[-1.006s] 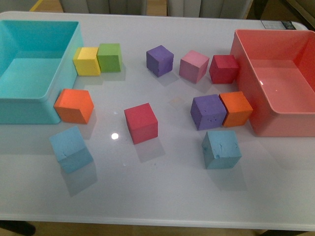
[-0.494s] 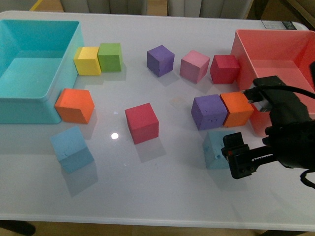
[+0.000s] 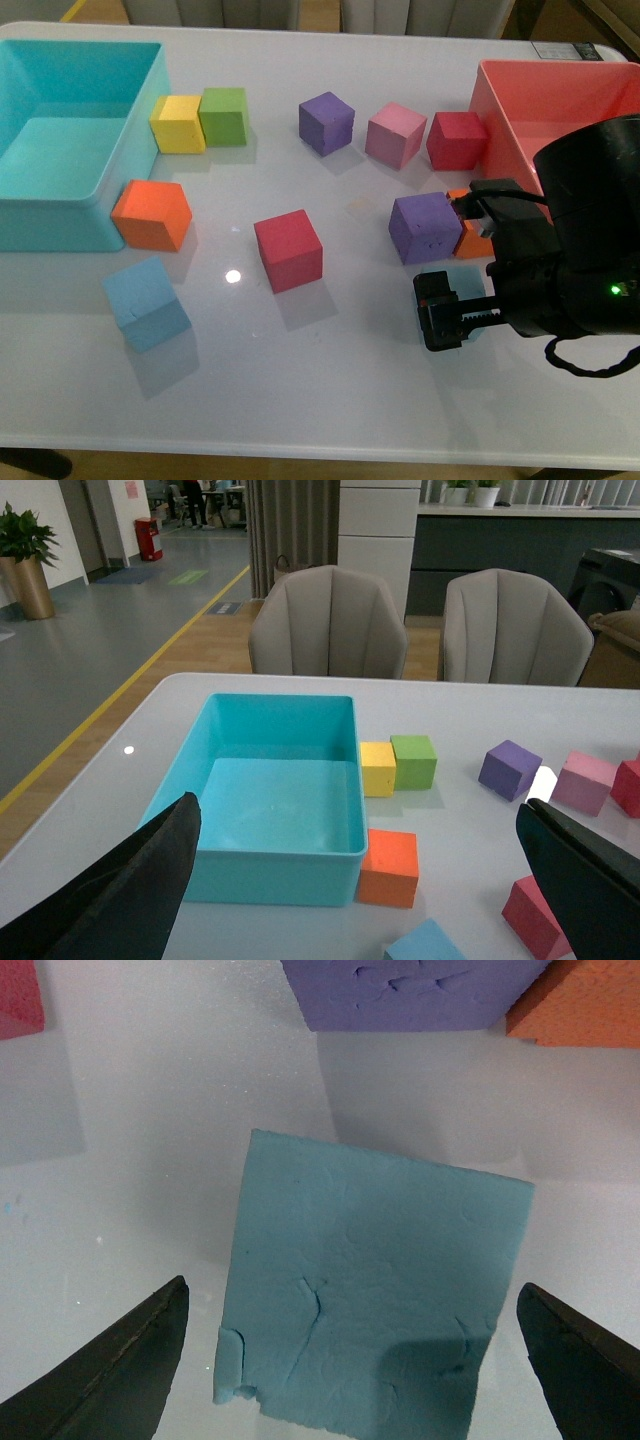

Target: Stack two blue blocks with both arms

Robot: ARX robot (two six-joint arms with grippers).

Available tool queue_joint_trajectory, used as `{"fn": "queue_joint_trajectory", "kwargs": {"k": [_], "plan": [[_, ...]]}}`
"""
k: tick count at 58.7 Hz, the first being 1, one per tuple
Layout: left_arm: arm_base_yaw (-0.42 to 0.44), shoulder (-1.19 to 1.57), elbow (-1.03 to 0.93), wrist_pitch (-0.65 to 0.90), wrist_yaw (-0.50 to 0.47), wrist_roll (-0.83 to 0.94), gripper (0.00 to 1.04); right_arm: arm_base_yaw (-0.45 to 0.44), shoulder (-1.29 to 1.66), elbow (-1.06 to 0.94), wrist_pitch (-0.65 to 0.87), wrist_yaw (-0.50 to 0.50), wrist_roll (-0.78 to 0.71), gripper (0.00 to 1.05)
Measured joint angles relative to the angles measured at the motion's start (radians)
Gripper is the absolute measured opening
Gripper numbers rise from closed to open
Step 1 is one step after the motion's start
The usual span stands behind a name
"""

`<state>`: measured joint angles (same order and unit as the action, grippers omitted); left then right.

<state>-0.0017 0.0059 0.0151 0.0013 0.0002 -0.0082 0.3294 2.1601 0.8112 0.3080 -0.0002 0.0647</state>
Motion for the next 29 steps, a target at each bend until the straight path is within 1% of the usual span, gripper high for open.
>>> {"fn": "queue_joint_trajectory", "kwargs": {"k": [2, 9, 11, 16, 20, 23, 29], "plan": [[0.0, 0.0, 0.0, 0.0, 0.0, 0.0, 0.96, 0.0, 0.004, 0.004, -0.002, 0.004, 0.0, 0.91], [0.0, 0.0, 0.0, 0.0, 0.0, 0.0, 0.96, 0.0, 0.016, 0.015, -0.01, 0.013, -0.001, 0.72], [0.0, 0.0, 0.0, 0.0, 0.0, 0.0, 0.96, 0.0, 0.016, 0.016, -0.01, 0.014, -0.001, 0.68], [0.0, 0.0, 0.0, 0.0, 0.0, 0.0, 0.96, 0.0, 0.011, 0.014, -0.014, 0.011, -0.002, 0.55], [0.0, 0.0, 0.0, 0.0, 0.0, 0.0, 0.96, -0.001, -0.009, 0.001, -0.014, -0.001, 0.0, 0.5], [0.0, 0.0, 0.0, 0.0, 0.0, 0.0, 0.96, -0.001, -0.055, -0.028, -0.014, -0.029, 0.001, 0.45], [0.0, 0.0, 0.0, 0.0, 0.0, 0.0, 0.96, -0.003, -0.171, -0.058, -0.038, -0.074, 0.008, 0.41]]}}
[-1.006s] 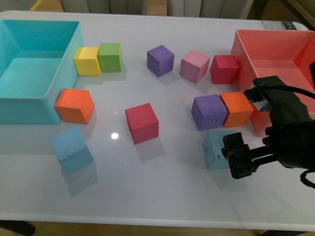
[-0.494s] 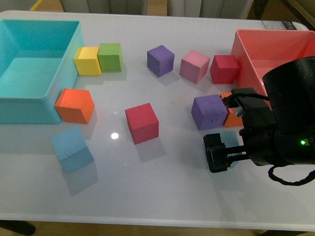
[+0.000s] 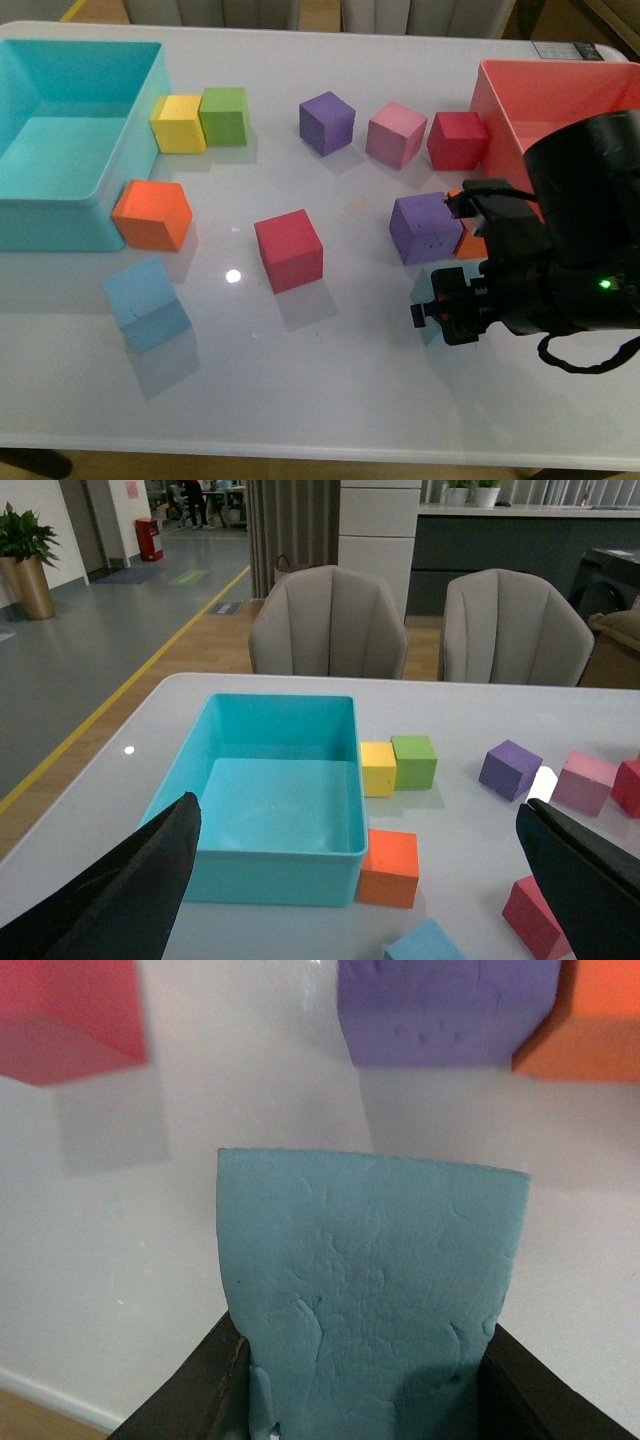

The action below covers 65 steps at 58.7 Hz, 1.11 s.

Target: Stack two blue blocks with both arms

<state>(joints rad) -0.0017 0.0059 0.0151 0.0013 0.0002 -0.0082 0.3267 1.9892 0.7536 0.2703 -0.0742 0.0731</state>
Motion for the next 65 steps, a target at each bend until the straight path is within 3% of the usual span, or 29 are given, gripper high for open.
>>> {"fn": "queue_joint_trajectory", "kwargs": {"k": [16, 27, 38, 65], "plan": [[0.0, 0.0, 0.0, 0.0, 0.0, 0.0, 0.96, 0.014, -0.069, 0.172, -0.105, 0.026, 0.011, 0.39], [0.0, 0.0, 0.0, 0.0, 0.0, 0.0, 0.96, 0.083, 0.184, 0.603, -0.272, 0.083, 0.013, 0.39], [0.0, 0.0, 0.0, 0.0, 0.0, 0.0, 0.96, 0.131, 0.393, 0.906, -0.422, 0.13, 0.013, 0.39], [0.0, 0.0, 0.0, 0.0, 0.0, 0.0, 0.96, 0.189, 0.715, 1.361, -0.637, 0.182, 0.013, 0.39]]}}
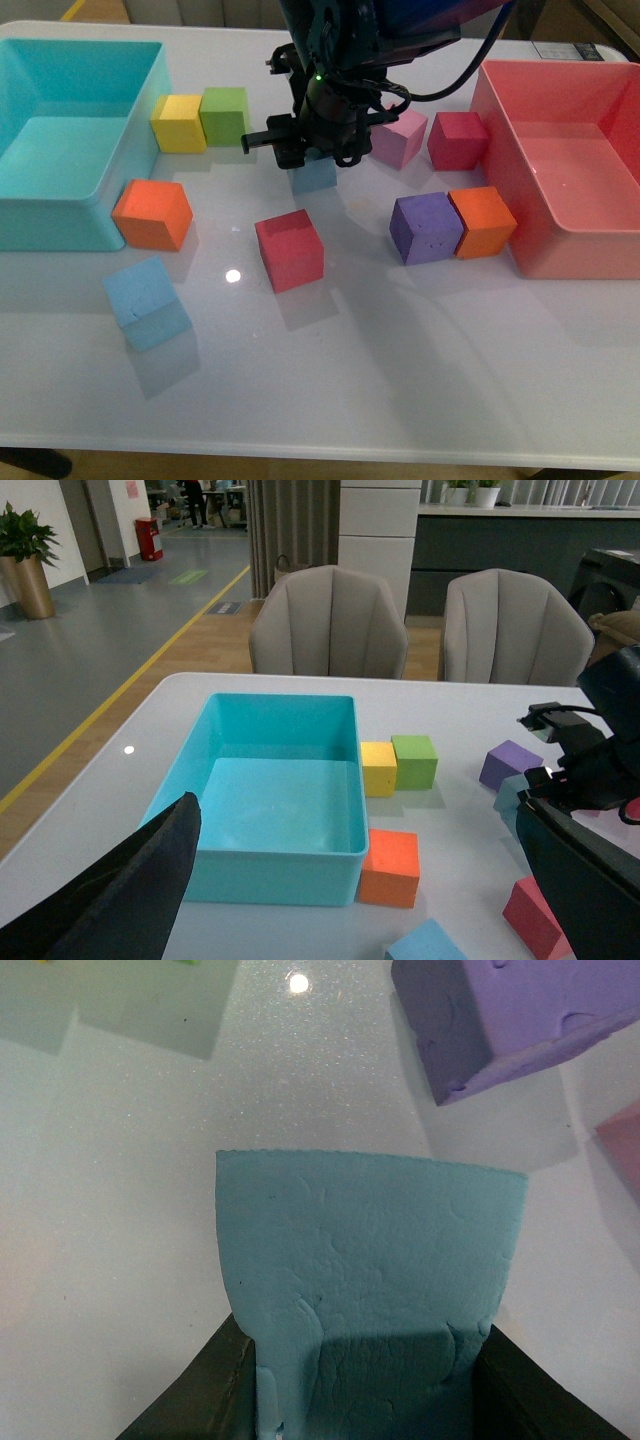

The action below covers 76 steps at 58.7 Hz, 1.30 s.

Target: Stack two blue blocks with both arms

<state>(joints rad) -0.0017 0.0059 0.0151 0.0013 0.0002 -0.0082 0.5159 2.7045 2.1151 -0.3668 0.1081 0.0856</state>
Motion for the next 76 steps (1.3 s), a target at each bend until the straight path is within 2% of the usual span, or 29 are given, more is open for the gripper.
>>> {"fn": "queue_joint_trajectory", "kwargs": {"k": [27, 38, 47, 59, 76], "plan": [[0.0, 0.0, 0.0, 0.0, 0.0, 0.0, 0.96, 0.015, 0.076, 0.077, -0.032, -0.012, -0.003, 0.39], [0.0, 0.0, 0.0, 0.0, 0.0, 0.0, 0.96, 0.014, 0.076, 0.055, -0.008, -0.02, -0.003, 0.75], [0.0, 0.0, 0.0, 0.0, 0.0, 0.0, 0.96, 0.011, 0.063, 0.001, 0.035, -0.022, -0.004, 0.97], [0.0, 0.0, 0.0, 0.0, 0.0, 0.0, 0.96, -0.015, -0.104, -0.185, 0.163, -0.042, -0.016, 0.96], [0.0, 0.0, 0.0, 0.0, 0.0, 0.0, 0.96, -0.08, -0.565, -0.659, 0.465, -0.125, -0.085, 0.96]]}}
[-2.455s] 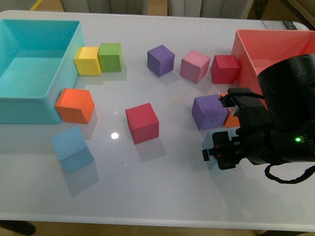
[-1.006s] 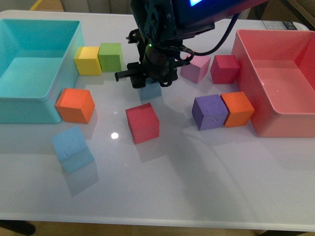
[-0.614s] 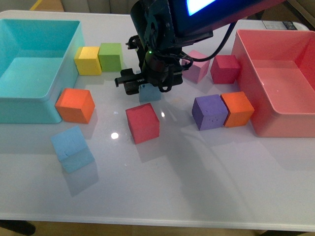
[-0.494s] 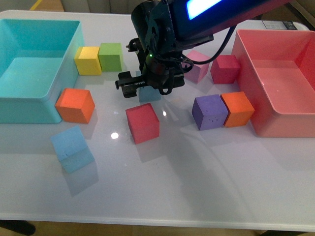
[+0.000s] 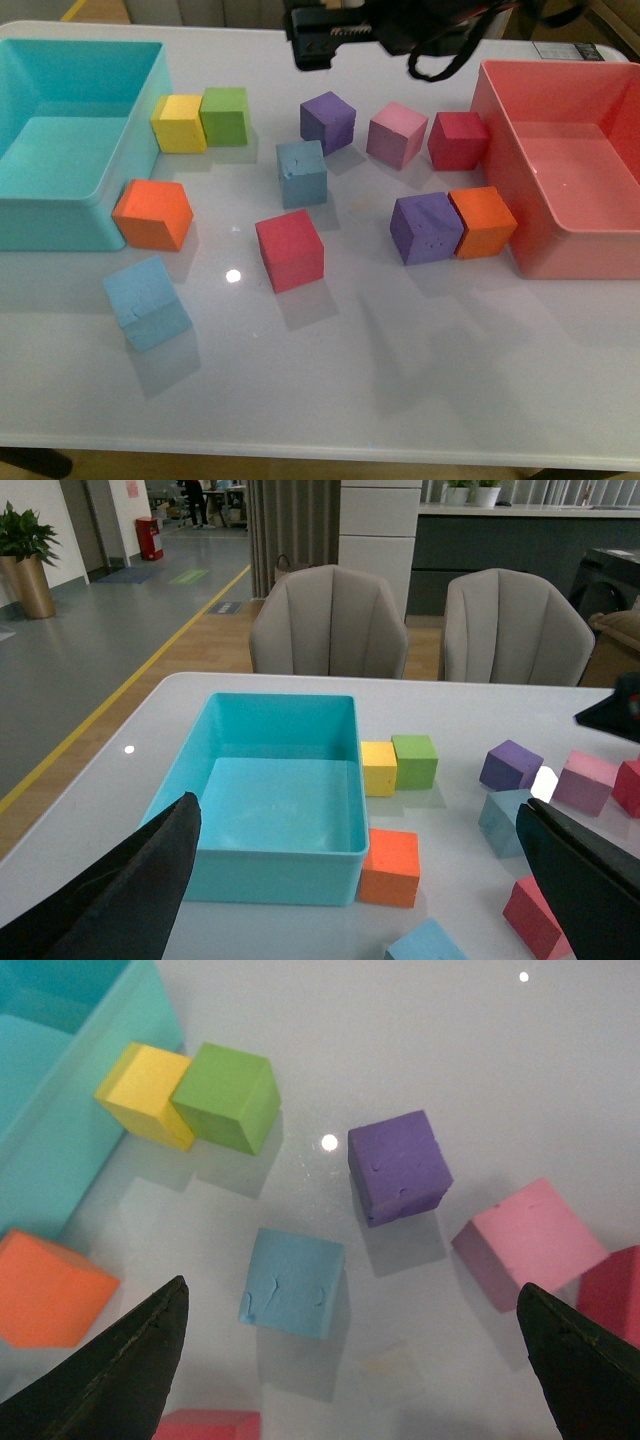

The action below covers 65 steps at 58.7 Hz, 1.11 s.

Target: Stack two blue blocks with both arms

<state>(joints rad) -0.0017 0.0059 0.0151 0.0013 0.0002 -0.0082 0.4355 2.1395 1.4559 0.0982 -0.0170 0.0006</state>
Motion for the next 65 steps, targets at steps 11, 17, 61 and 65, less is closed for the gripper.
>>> {"fn": "queue_joint_trajectory", "kwargs": {"k": [11, 17, 61, 65], "plan": [[0.0, 0.0, 0.0, 0.0, 0.0, 0.0, 0.96, -0.059, -0.291, -0.315, 0.161, 0.018, -0.04, 0.93], [0.0, 0.0, 0.0, 0.0, 0.0, 0.0, 0.96, -0.093, -0.437, -0.586, 0.597, 0.282, -0.022, 0.76], [0.0, 0.0, 0.0, 0.0, 0.0, 0.0, 0.96, -0.333, -1.053, -1.308, 0.827, 0.116, -0.008, 0.02], [0.0, 0.0, 0.0, 0.0, 0.0, 0.0, 0.96, -0.346, -1.088, -1.342, 0.833, 0.102, -0.008, 0.02]]}}
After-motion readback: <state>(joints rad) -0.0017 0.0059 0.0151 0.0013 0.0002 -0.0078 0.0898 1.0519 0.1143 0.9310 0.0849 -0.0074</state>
